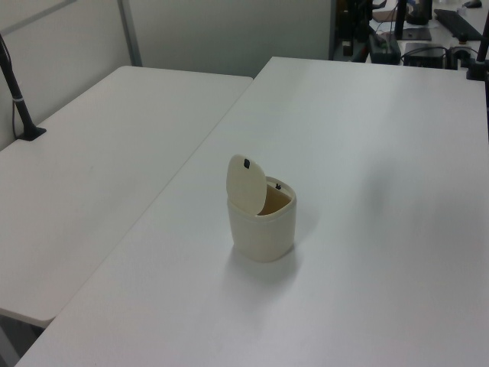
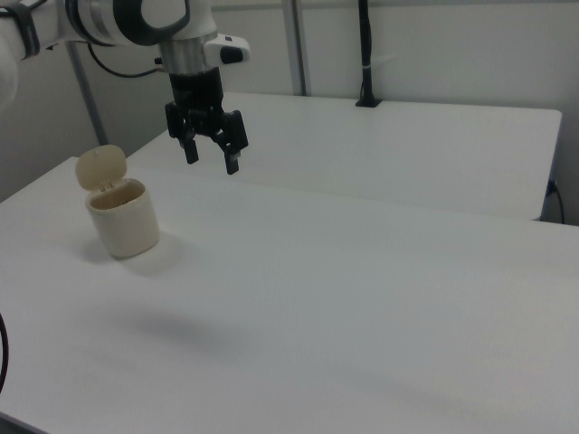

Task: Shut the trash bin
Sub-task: 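Move the gripper toward the open lid of the cream trash bin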

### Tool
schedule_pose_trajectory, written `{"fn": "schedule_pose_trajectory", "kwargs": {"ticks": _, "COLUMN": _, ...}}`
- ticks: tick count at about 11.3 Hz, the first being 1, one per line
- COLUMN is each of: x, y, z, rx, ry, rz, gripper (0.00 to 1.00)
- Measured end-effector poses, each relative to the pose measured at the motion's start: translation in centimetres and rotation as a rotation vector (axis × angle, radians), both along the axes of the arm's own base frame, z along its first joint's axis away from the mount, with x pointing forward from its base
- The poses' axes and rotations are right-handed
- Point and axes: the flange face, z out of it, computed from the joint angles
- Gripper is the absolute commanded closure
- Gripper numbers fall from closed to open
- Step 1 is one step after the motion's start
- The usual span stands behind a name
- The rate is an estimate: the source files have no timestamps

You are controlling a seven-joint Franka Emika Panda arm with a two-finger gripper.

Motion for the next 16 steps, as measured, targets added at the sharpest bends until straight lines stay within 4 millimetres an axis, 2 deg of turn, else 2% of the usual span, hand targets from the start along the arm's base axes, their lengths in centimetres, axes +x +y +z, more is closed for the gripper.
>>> {"fn": "schedule_pose_trajectory", "kwargs": {"ticks": 1, "x": 0.0, "y": 0.0, "z": 0.0, "rx": 0.001, "ry": 0.0, "rz": 0.022, "gripper": 0.17}}
{"fn": "schedule_pose_trajectory", "kwargs": {"ticks": 2, "x": 0.0, "y": 0.0, "z": 0.0, "rx": 0.002, "ry": 0.001, "rz": 0.044, "gripper": 0.5}}
{"fn": "schedule_pose_trajectory", "kwargs": {"ticks": 3, "x": 0.0, "y": 0.0, "z": 0.0, "rx": 0.003, "ry": 0.001, "rz": 0.059, "gripper": 0.72}}
{"fn": "schedule_pose_trajectory", "kwargs": {"ticks": 4, "x": 0.0, "y": 0.0, "z": 0.0, "rx": 0.005, "ry": 0.001, "rz": 0.082, "gripper": 0.89}}
{"fn": "schedule_pose_trajectory", "kwargs": {"ticks": 5, "x": 0.0, "y": 0.2, "z": 0.0, "rx": 0.018, "ry": 0.0, "rz": 0.112, "gripper": 0.99}}
{"fn": "schedule_pose_trajectory", "kwargs": {"ticks": 9, "x": 0.1, "y": 0.6, "z": -0.4, "rx": 0.051, "ry": 0.006, "rz": 0.37, "gripper": 1.0}}
{"fn": "schedule_pose_trajectory", "kwargs": {"ticks": 13, "x": 0.3, "y": 2.7, "z": -1.1, "rx": 0.131, "ry": -0.007, "rz": 0.644, "gripper": 1.0}}
{"fn": "schedule_pose_trajectory", "kwargs": {"ticks": 14, "x": 0.5, "y": 3.9, "z": -1.4, "rx": 0.156, "ry": -0.011, "rz": 0.694, "gripper": 1.0}}
{"fn": "schedule_pose_trajectory", "kwargs": {"ticks": 16, "x": 0.9, "y": 7.7, "z": -2.4, "rx": 0.17, "ry": 0.0, "rz": 0.797, "gripper": 1.0}}
